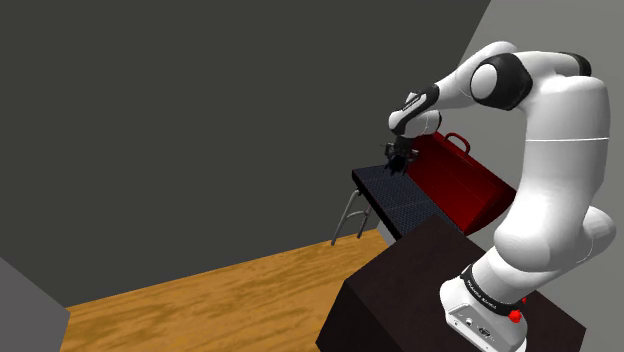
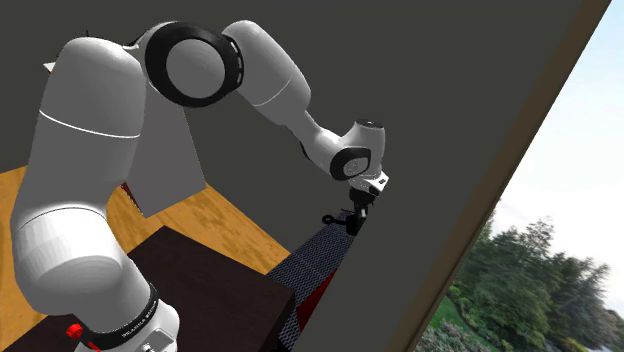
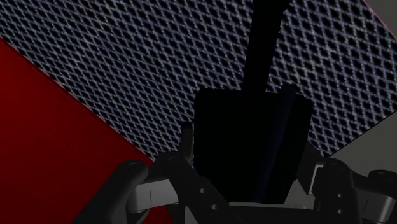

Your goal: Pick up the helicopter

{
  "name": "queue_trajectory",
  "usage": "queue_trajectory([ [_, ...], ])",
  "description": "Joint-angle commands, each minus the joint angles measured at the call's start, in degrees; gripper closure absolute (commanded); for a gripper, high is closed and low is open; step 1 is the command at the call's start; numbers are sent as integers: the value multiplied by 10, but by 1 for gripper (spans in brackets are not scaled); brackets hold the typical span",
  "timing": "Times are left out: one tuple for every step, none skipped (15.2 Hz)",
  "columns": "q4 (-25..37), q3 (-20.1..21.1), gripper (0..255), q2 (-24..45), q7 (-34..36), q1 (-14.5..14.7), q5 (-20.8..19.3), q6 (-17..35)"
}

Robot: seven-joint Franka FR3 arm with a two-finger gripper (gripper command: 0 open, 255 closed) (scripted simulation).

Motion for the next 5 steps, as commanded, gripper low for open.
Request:
queue_trajectory([
  [1,-5,255,-14,-1,-1,-3,-4],
  [0,-7,255,-20,0,0,-5,-10],
  [0,-8,255,-26,0,1,-6,-15],
  [0,-8,255,-27,1,1,-7,-16],
  [0,-8,255,-27,1,1,-7,-16],
])
